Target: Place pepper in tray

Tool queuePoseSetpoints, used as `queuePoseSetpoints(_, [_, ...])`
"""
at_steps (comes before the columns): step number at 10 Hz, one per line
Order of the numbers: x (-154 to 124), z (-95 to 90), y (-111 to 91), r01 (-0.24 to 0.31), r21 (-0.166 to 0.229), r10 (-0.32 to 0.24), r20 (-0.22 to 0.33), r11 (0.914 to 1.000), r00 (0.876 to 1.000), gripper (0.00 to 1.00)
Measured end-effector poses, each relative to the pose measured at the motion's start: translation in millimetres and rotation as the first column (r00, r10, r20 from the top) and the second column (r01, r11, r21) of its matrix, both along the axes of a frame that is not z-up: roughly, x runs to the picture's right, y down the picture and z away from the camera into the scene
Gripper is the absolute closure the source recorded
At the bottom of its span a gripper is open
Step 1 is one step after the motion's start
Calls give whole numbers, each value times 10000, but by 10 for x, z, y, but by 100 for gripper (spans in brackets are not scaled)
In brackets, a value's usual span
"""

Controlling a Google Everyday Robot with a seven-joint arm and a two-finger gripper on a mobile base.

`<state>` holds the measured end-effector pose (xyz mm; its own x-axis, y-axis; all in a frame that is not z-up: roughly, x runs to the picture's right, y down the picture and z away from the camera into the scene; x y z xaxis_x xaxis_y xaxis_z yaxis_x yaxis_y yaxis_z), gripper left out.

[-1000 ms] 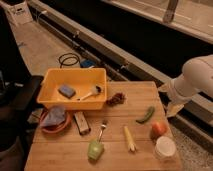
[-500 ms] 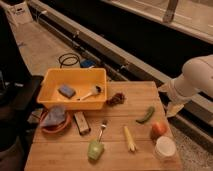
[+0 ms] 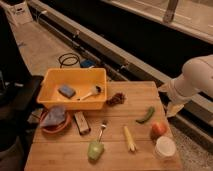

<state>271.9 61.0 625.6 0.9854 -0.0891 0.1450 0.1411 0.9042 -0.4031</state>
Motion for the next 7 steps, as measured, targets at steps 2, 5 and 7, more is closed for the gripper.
queuePoseSetpoints(2, [-20, 20, -54, 295, 19, -295, 199, 9996, 9994, 26])
queuePoseSetpoints(5, [-453, 379, -156, 1200, -36, -1189, 1114, 9928, 9866, 26])
queuePoseSetpoints(7, [-901, 662, -114, 1536, 136, -1539, 1432, 9880, 9776, 26])
